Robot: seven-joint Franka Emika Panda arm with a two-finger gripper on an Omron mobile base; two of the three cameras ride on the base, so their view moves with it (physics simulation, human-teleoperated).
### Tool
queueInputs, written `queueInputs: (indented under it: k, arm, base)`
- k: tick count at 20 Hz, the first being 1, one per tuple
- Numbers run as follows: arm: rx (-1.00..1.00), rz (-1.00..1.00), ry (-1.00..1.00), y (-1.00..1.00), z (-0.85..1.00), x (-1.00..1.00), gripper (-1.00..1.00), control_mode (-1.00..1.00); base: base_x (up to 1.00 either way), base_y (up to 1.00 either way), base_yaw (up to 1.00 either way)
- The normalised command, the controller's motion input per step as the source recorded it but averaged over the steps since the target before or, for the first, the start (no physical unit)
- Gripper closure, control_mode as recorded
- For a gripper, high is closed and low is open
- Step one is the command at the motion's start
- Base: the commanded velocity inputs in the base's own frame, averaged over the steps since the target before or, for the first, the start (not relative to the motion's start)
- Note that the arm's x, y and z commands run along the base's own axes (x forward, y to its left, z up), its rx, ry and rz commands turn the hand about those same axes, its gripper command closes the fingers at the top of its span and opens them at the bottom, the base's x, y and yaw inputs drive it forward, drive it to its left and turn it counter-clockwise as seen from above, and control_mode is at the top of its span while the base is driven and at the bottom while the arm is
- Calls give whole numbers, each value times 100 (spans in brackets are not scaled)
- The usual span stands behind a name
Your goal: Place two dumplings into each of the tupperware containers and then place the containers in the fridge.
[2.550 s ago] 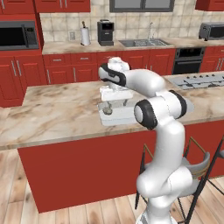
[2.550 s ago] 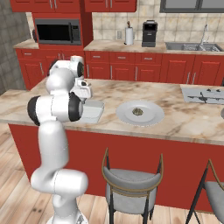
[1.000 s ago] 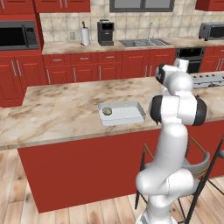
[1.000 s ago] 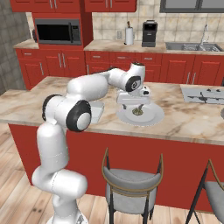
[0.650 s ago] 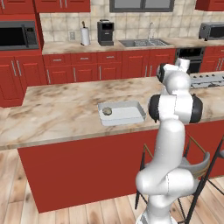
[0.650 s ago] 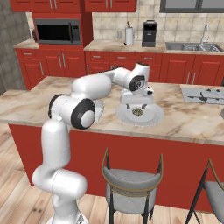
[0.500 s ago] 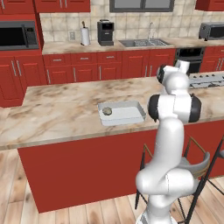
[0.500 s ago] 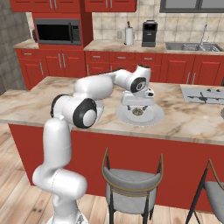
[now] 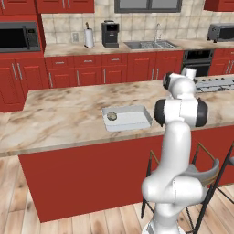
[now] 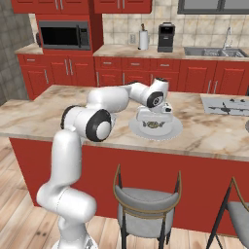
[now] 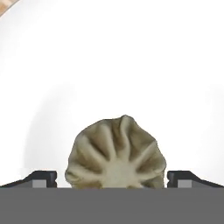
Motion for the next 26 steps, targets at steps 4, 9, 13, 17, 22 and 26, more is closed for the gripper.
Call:
queueInputs:
  k: [4, 9, 13, 17, 22, 26]
  arm:
    - [0, 0, 1, -3, -14, 7, -100, -100]
    - [0, 0, 4, 0, -2, 0, 100, -100]
    - [0, 0, 0, 32, 22, -41, 100, -100]
    - [-1, 0, 10, 87, 53, -36, 100, -100]
    - [0, 0, 12, 97, 42, -44, 100, -100]
    - [0, 0, 12, 99, 36, -54, 100, -100]
  base:
    - [0, 0, 0]
    - [0, 0, 0]
    - [0, 0, 0]
    - [0, 0, 0]
    - [0, 0, 0]
    - [0, 0, 0]
